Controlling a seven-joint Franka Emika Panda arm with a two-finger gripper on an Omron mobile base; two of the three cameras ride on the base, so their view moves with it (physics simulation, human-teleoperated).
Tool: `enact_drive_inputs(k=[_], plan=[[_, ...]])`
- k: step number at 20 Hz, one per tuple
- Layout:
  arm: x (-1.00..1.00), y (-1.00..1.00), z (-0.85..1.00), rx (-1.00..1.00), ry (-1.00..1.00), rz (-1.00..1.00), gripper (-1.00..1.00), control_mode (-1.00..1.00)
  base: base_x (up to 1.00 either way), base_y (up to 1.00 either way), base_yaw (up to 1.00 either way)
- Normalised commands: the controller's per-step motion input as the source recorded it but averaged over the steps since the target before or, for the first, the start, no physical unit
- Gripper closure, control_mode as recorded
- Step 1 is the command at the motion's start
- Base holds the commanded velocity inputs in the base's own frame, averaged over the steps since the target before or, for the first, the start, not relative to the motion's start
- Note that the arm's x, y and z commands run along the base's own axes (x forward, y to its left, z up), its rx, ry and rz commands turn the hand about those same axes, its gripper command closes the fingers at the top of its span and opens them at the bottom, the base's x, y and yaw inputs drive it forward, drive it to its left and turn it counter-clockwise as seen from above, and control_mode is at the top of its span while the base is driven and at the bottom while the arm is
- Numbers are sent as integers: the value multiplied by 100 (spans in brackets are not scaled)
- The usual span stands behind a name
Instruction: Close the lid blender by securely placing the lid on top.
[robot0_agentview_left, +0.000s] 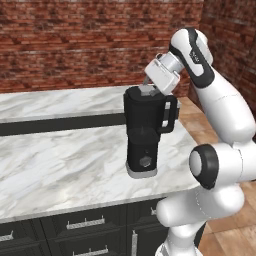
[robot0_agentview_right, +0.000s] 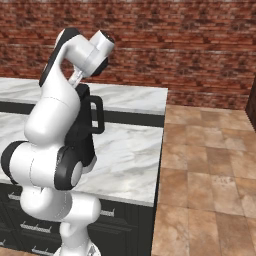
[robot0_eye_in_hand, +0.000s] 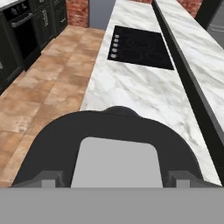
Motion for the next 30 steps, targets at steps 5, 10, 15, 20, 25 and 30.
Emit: enact_drive_inputs(k=[5,10,15,20,25,30], plan=[[-7,0,12,0,-2,0,-100,-100,0,0,0],[-52,0,63,0,-6,0,-100,-100,0,0,0],[-83,0,54,0,-10,0,-100,-100,0,0,0],[-99,0,8,4,-13,0,-100,-100,0,0,0],[-46,-14,-8,0,-8,0,-100,-100,0,0,0],[-1,-31,-15,0,-1,0,-100,-100,0,0,0]])
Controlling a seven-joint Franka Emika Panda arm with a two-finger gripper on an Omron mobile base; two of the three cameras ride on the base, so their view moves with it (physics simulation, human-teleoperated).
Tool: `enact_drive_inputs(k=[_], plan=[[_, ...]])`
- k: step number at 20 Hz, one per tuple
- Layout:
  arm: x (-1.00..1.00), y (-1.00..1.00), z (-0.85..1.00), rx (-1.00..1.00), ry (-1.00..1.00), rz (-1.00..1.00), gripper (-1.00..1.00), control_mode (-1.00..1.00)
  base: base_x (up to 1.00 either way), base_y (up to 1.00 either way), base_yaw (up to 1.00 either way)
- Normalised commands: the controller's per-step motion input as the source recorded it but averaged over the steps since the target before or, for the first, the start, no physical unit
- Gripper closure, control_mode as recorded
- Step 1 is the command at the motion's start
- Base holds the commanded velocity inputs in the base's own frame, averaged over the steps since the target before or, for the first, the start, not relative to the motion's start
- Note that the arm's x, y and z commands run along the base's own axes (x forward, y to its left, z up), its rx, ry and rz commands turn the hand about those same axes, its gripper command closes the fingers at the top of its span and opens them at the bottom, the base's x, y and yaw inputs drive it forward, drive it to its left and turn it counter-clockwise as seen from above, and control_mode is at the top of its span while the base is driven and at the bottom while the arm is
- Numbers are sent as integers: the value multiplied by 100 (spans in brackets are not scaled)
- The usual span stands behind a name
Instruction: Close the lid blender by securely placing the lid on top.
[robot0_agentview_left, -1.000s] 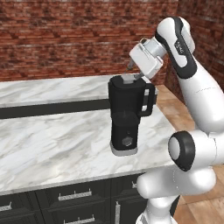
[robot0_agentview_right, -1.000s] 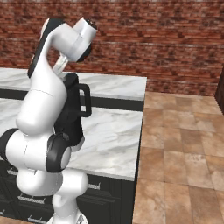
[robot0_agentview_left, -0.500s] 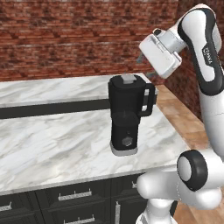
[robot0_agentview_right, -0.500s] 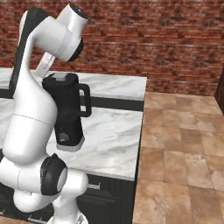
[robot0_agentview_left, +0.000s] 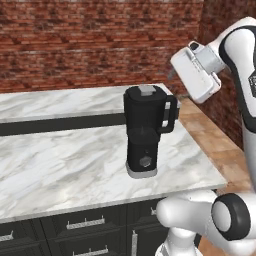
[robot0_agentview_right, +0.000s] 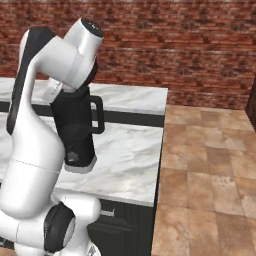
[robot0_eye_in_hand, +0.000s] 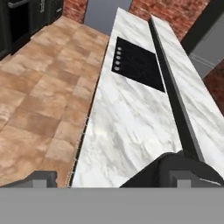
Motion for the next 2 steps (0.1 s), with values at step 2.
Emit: enact_drive_inputs(k=[2], plan=[[0,-24,0,0,0,0,-100,-100,0,0,0]])
